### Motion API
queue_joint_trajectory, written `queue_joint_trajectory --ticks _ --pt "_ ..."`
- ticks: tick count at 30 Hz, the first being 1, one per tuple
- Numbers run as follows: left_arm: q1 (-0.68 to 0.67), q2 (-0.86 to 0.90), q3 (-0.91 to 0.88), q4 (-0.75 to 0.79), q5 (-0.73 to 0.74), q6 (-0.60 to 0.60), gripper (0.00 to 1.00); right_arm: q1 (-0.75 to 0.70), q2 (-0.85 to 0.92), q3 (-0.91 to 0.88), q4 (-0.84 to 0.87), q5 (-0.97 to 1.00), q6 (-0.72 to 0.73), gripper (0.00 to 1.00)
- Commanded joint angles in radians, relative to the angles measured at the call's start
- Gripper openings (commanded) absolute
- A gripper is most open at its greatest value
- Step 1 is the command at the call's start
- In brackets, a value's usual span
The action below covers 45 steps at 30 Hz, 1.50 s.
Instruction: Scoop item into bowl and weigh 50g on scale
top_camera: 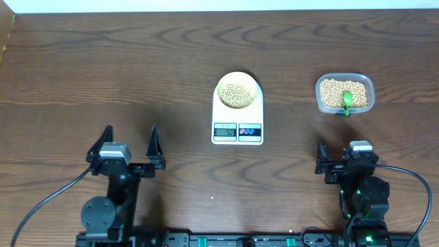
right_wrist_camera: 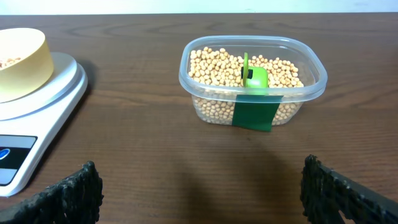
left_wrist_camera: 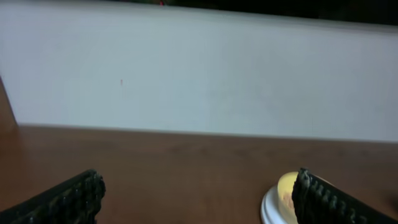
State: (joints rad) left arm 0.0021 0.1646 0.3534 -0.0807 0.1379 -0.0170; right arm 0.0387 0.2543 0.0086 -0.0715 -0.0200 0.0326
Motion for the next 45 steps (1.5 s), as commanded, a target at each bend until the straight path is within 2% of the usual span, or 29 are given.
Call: queue_joint_trajectory --ticks 1,14,24,45 --pt "0.031 -0.040 -0.065 0.022 0.089 -0.024 0.99 0.010 0.001 -0.003 -0.003 -0.006 -0.015 0.99" --pt "0.047 -0.164 -0.245 0.023 0.141 -0.030 0.99 0.010 0.001 -0.003 -0.003 -0.005 -0.015 0.99" --pt "0.036 -0.163 -0.350 0.038 0.162 -0.034 0.99 0.010 0.001 -0.003 -0.003 -0.006 -0.015 0.99" --pt "0.031 -0.161 -0.349 0.035 0.154 -0.033 0.99 0.010 0.001 -0.003 -0.003 -0.005 -0.015 0.99"
